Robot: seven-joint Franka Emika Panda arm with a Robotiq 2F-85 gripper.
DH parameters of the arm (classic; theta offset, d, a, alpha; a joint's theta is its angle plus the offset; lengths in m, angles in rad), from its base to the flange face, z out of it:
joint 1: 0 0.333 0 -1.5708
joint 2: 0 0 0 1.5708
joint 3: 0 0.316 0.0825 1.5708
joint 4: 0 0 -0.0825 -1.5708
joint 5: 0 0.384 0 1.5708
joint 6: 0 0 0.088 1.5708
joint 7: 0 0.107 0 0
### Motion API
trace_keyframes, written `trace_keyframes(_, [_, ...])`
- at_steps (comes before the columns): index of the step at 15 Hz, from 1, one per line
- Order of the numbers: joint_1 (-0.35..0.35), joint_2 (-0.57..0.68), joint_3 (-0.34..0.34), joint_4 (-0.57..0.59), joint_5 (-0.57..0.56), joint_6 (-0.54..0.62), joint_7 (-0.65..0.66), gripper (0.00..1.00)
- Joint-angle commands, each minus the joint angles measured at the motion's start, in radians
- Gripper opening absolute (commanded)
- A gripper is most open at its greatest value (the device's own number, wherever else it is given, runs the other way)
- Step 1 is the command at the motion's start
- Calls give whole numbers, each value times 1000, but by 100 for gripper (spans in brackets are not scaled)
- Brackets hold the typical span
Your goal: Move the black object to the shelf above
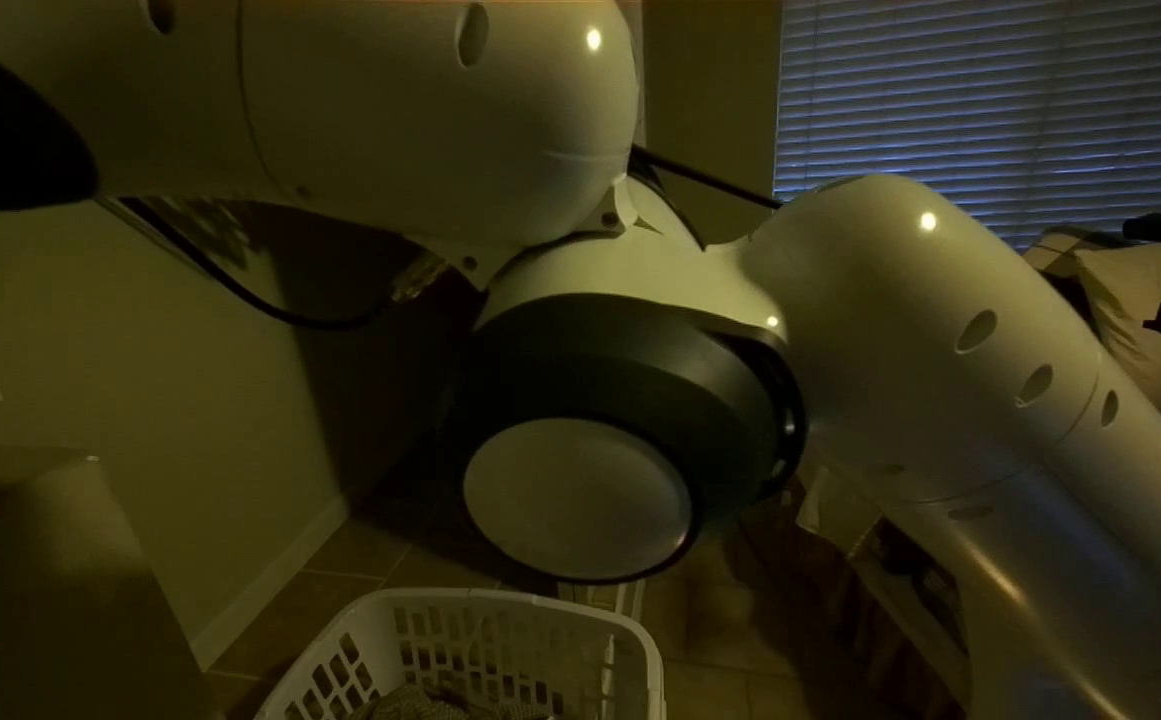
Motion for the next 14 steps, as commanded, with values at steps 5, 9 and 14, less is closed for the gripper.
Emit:
trace_keyframes(5, [47, -7, -58, 0, -79, 12, 100, 100])
trace_keyframes(9, [37, -1, -40, 0, -52, 70, 138, 100])
trace_keyframes(14, [5, 27, 5, 22, -11, 177, 103, 100])
